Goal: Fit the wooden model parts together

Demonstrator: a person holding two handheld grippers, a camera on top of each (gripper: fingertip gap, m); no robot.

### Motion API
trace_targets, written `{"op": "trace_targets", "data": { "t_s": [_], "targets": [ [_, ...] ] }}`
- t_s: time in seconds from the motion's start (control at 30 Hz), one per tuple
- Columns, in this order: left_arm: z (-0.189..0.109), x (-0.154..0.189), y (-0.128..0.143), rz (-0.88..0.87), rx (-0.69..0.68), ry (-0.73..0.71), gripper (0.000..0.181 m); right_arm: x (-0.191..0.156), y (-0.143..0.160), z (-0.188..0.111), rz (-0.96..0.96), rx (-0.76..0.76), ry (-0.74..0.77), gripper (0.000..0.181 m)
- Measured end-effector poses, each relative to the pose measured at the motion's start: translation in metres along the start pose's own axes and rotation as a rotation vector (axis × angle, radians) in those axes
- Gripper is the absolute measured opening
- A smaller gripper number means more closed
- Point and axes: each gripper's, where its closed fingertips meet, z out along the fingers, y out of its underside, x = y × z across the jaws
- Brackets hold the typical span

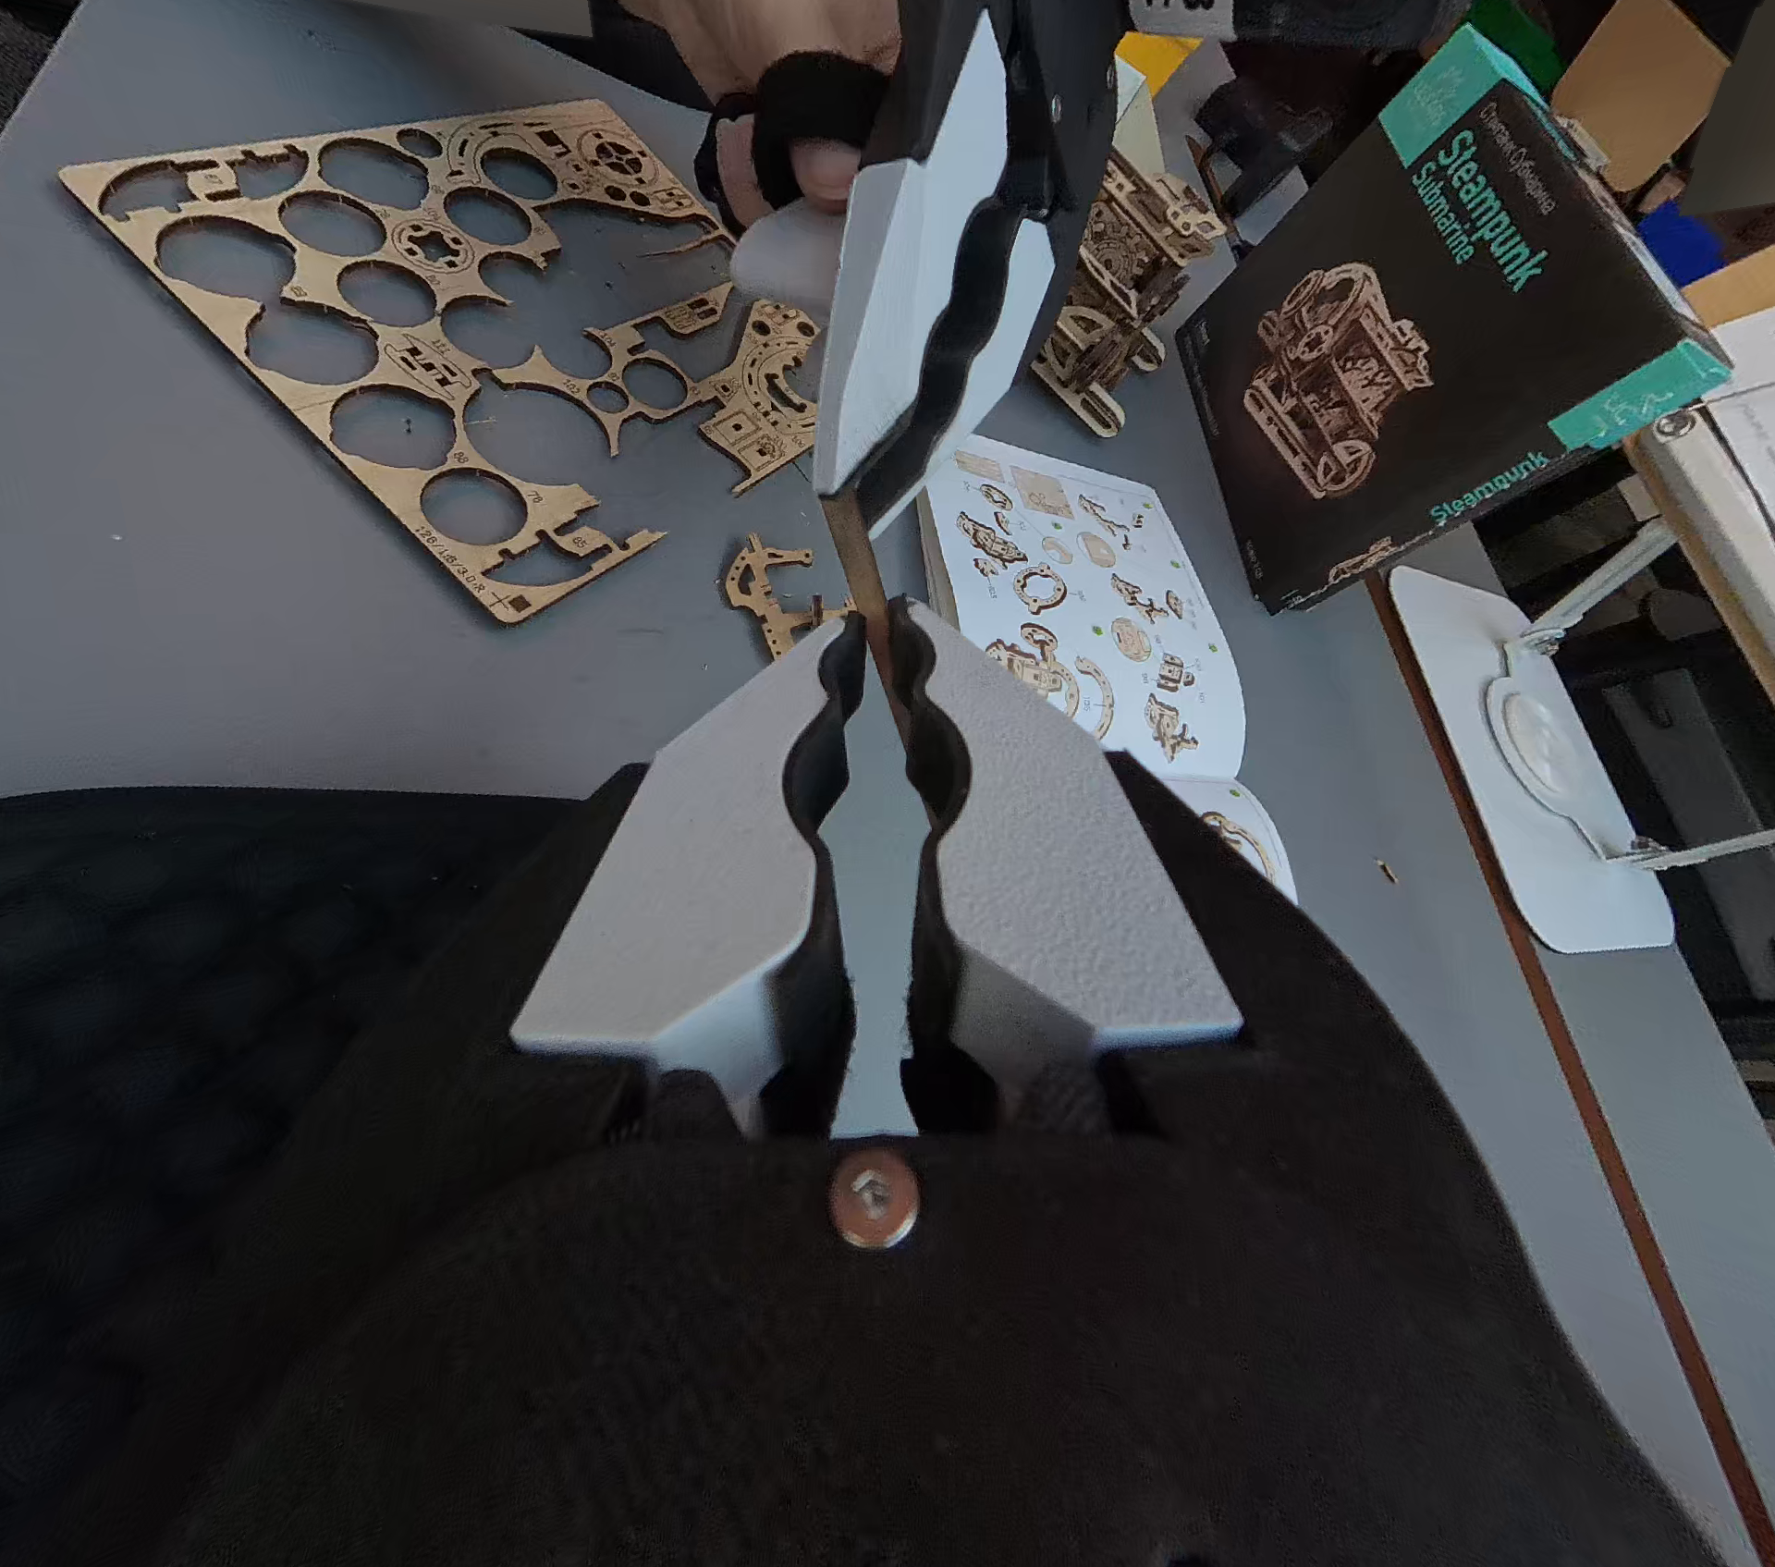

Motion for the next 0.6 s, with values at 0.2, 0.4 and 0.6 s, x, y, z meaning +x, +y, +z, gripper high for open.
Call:
{"op": "trace_targets", "data": {
  "t_s": [0.2,0.4,0.6],
  "targets": [
    [-0.004,0.009,0.011,-0.036,0.021,0.071,0.007,0.002,-0.007,0.004,-0.036,0.0,0.026,0.0],
    [-0.017,-0.015,0.014,-0.007,0.043,-0.086,0.002,0.006,0.024,0.017,0.148,-0.082,-0.024,0.0],
    [-0.064,-0.046,0.006,0.147,0.085,-0.441,0.001,0.012,0.074,0.048,0.383,-0.368,-0.173,0.018]
  ]
}}
